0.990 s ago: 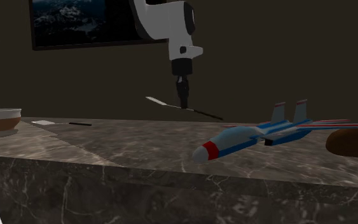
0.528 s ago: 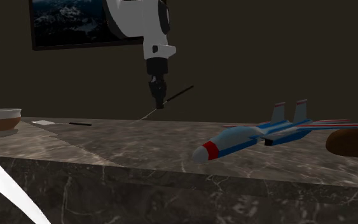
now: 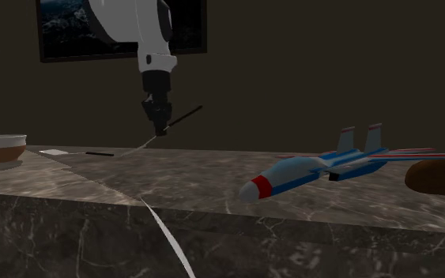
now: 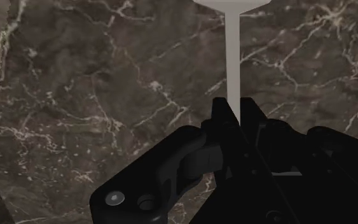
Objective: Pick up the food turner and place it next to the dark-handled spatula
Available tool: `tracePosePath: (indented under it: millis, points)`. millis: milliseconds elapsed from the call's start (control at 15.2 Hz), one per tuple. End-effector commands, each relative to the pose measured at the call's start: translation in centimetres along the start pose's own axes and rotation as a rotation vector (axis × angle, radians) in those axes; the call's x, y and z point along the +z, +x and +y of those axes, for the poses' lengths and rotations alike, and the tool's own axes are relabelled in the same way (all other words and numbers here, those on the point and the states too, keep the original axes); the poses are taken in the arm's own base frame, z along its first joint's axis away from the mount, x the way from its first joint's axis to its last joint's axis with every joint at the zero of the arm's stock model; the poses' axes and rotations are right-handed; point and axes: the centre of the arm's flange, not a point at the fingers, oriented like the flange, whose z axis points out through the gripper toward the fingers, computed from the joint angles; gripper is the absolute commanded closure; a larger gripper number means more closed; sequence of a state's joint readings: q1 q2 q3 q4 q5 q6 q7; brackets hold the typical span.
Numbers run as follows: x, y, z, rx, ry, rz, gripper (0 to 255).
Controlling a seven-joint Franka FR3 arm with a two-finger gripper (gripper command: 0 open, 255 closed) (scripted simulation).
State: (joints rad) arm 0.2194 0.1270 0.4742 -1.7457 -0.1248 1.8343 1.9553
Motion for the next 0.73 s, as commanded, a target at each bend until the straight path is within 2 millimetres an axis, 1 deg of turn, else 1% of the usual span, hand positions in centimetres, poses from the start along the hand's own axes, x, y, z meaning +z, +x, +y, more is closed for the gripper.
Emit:
tracePosePath:
  millis: [0,660]
  points:
    - [-0.3,-2.4,0.9,0.002,0.0,0.0,255]
    - [-1.2,-14.8,5.3,0.002,0.0,0.0,255]
